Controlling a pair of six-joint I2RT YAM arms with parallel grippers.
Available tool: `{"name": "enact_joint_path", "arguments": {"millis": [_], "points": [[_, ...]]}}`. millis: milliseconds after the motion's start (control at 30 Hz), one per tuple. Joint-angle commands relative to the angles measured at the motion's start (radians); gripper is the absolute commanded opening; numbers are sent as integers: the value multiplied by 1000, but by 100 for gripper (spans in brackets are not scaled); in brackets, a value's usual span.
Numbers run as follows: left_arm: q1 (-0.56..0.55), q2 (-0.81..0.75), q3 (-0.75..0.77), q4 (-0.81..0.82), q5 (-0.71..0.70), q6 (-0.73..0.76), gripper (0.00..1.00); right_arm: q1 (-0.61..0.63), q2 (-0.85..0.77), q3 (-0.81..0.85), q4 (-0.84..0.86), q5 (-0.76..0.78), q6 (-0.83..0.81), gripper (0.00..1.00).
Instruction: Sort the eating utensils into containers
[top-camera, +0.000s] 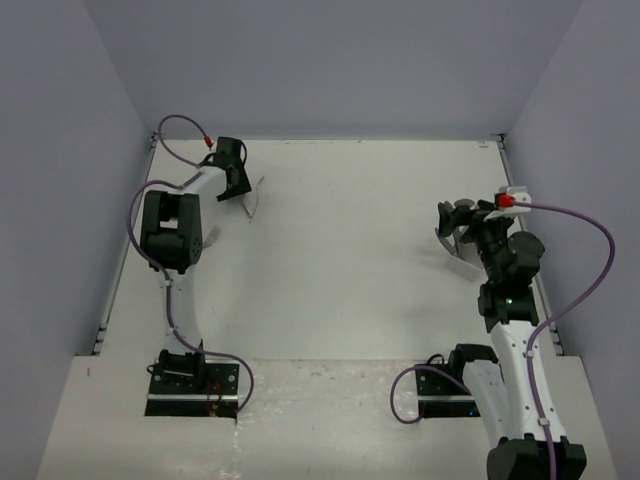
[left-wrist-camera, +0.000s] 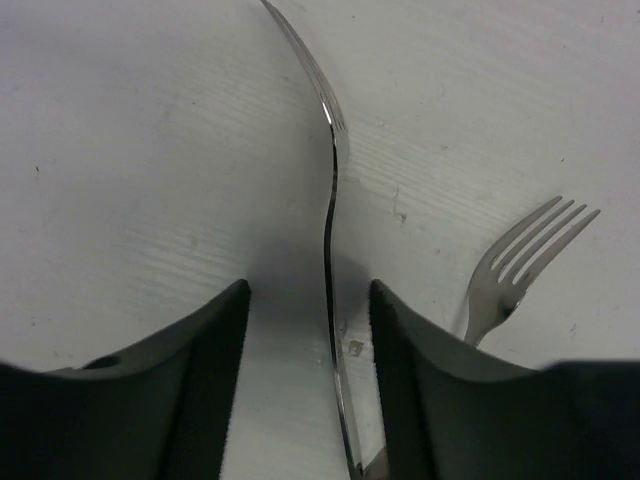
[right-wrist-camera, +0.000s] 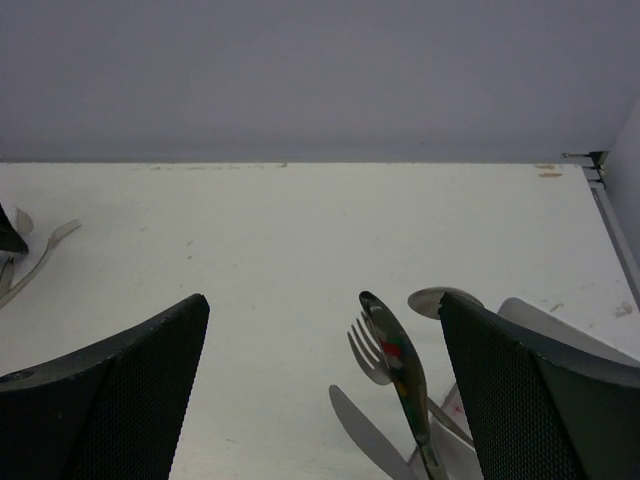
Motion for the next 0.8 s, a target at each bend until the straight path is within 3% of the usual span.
{"name": "enact_joint_path", "arguments": {"millis": [0, 100, 233, 367, 533, 667, 767], "points": [[4, 21, 31, -19, 6, -4, 54, 2, -42, 41, -20, 145, 2, 99], [4, 16, 24, -16, 13, -2, 22, 2, -74, 34, -25, 162, 12, 99], [6, -7, 17, -4, 10, 16, 0, 2, -109, 34, -54, 205, 35, 99], [4, -78, -18, 35, 23, 44, 0, 4, -126, 38, -80, 187, 54, 99], [-2, -284, -152, 212, 155, 128, 0, 4, -114, 65, -76, 20, 159, 99], [-49, -563, -348, 396, 474, 250, 0, 27, -113, 42, 18, -124, 247, 99], [-147, -705, -443, 469, 667, 341, 0, 114, -73, 16, 131, -209, 316, 99]]}}
